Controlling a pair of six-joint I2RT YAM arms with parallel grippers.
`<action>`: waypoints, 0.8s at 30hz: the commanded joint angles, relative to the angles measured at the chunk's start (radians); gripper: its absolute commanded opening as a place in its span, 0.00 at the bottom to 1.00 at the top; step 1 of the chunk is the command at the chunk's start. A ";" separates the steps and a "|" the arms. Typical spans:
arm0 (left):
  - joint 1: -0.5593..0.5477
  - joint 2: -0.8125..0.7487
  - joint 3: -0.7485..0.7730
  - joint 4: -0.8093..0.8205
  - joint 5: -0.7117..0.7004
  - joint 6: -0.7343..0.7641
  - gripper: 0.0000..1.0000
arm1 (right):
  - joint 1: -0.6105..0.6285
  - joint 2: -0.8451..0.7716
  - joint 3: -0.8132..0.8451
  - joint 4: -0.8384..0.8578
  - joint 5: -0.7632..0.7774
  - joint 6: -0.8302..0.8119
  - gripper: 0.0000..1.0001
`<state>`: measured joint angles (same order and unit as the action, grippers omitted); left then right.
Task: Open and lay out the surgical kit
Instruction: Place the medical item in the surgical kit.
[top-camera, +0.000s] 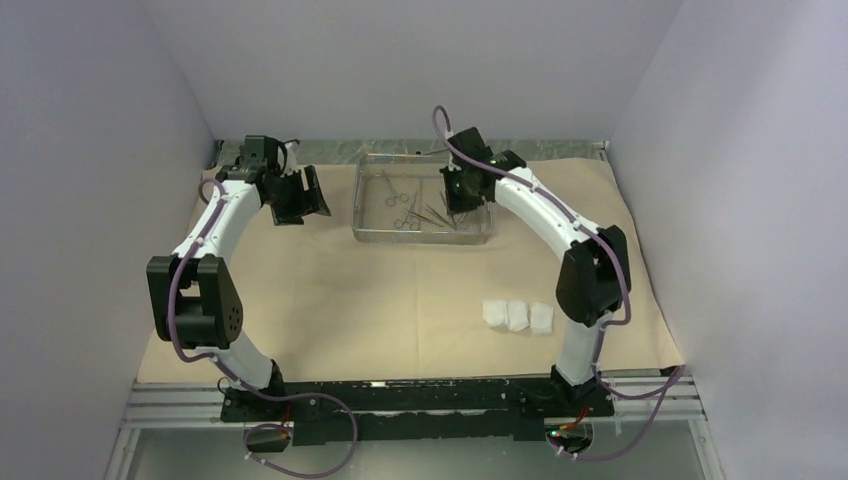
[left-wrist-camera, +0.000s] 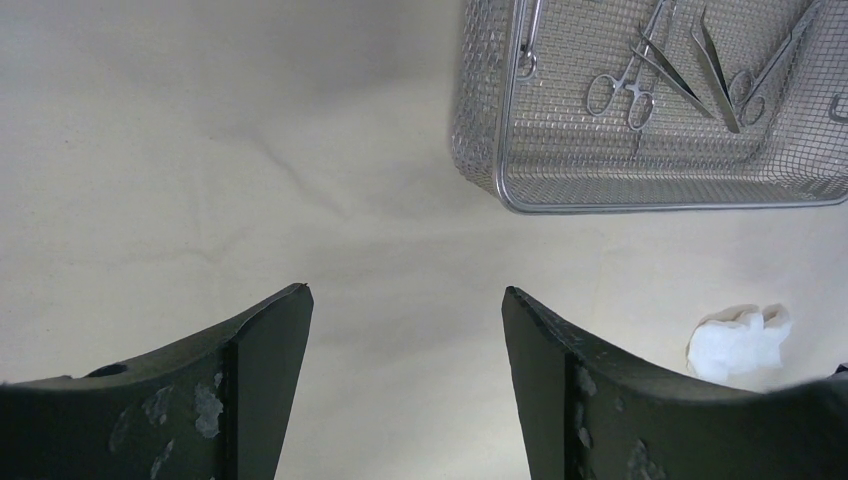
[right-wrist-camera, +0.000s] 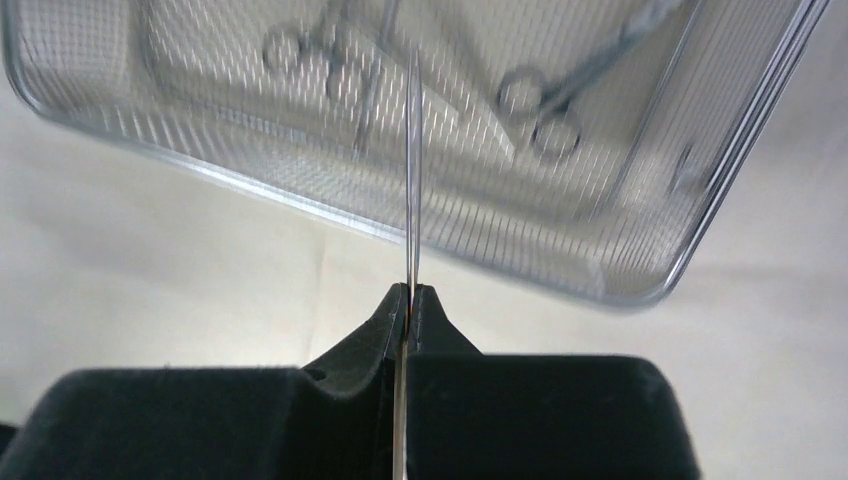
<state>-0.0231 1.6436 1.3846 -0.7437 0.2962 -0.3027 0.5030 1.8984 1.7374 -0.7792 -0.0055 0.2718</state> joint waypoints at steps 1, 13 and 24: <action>-0.003 -0.070 -0.036 0.047 0.044 -0.020 0.76 | 0.079 -0.168 -0.148 -0.063 0.066 0.235 0.00; -0.003 -0.147 -0.116 0.094 0.095 -0.054 0.76 | 0.274 -0.361 -0.560 -0.105 0.224 0.601 0.00; -0.003 -0.189 -0.144 0.078 0.090 -0.060 0.76 | 0.336 -0.196 -0.630 -0.014 0.145 0.651 0.00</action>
<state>-0.0231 1.5108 1.2301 -0.6754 0.3733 -0.3614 0.8314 1.6627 1.1332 -0.8513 0.1711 0.8780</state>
